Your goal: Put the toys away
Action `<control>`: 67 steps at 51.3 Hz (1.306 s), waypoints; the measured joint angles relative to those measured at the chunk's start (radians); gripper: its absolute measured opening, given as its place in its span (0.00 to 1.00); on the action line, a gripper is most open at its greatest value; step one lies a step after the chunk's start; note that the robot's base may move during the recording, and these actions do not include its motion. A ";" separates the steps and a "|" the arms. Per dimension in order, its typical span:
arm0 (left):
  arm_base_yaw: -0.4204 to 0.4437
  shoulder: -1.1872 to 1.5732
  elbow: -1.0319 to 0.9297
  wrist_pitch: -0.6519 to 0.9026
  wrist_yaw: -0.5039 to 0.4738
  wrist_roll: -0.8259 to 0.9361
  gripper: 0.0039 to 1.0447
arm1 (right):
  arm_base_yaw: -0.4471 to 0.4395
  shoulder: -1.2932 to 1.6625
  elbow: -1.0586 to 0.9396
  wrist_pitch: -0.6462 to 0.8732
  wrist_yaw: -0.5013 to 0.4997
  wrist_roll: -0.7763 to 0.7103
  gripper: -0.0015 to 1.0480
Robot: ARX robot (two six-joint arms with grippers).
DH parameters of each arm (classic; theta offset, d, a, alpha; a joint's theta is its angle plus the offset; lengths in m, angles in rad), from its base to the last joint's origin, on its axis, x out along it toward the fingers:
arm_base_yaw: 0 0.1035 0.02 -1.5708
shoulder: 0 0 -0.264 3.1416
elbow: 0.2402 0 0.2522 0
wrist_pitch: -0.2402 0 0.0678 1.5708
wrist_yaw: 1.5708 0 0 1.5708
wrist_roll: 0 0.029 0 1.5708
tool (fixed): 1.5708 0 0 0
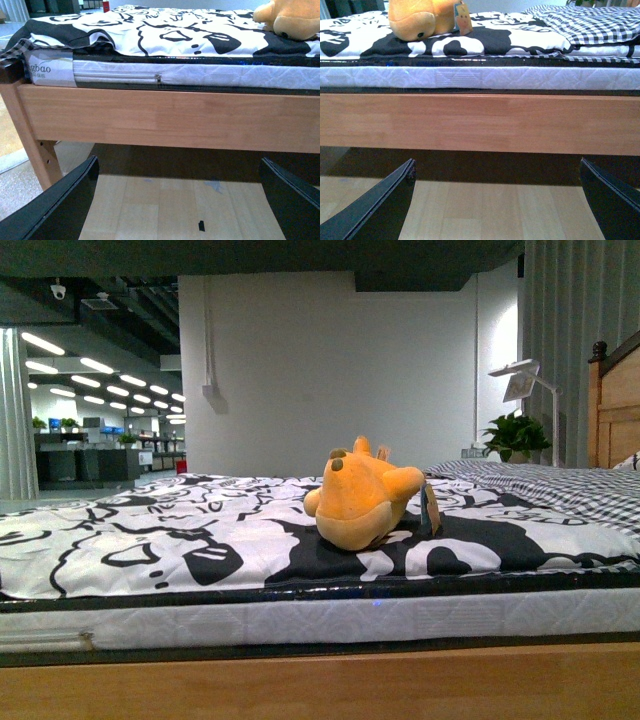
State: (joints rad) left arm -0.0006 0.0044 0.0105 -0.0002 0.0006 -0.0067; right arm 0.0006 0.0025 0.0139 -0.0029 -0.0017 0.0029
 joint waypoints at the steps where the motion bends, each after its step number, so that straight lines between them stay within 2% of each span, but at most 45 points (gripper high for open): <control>1: 0.000 0.000 0.000 0.000 0.001 0.000 0.94 | 0.000 0.000 0.000 0.000 0.000 0.000 0.94; 49: 0.000 0.000 0.000 0.000 -0.001 0.000 0.94 | 0.000 0.000 0.000 0.000 0.000 0.000 0.94; 50: 0.000 0.000 0.000 0.000 -0.001 0.000 0.94 | -0.010 0.009 0.002 -0.008 -0.025 0.010 0.94; 53: 0.000 0.000 0.000 0.000 -0.001 0.000 0.94 | -0.088 0.089 0.025 -0.005 -0.246 0.082 0.94; 57: 0.000 0.000 0.000 0.000 -0.001 0.000 0.94 | -0.145 0.244 0.069 0.103 -0.386 0.145 0.94; 61: 0.000 0.000 0.000 0.000 -0.001 0.000 0.94 | -0.142 0.401 0.135 0.250 -0.390 0.175 0.94; 67: 0.000 0.000 0.000 0.000 -0.001 0.000 0.94 | -0.087 0.626 0.267 0.422 -0.314 0.189 0.94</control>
State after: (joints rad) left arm -0.0006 0.0044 0.0105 -0.0002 -0.0002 -0.0067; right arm -0.0860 0.6285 0.2810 0.4191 -0.3153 0.1921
